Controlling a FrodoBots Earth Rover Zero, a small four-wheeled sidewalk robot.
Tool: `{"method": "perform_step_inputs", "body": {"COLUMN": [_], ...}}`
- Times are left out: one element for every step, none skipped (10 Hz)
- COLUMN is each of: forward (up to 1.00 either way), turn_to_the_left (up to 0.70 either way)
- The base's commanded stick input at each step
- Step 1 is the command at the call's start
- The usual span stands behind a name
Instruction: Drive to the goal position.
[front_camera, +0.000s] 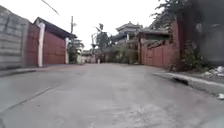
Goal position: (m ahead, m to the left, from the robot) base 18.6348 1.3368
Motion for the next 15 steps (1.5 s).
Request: {"method": "perform_step_inputs", "body": {"forward": [1.00,1.00,1.00,1.00,1.00,1.00,1.00,1.00,1.00,1.00,1.00,1.00,1.00,1.00,1.00], "turn_to_the_left": [0.00,0.00,0.00,0.00,0.00,0.00,0.00,0.00,0.00,0.00,0.00,0.00,0.00,0.00,0.00]}}
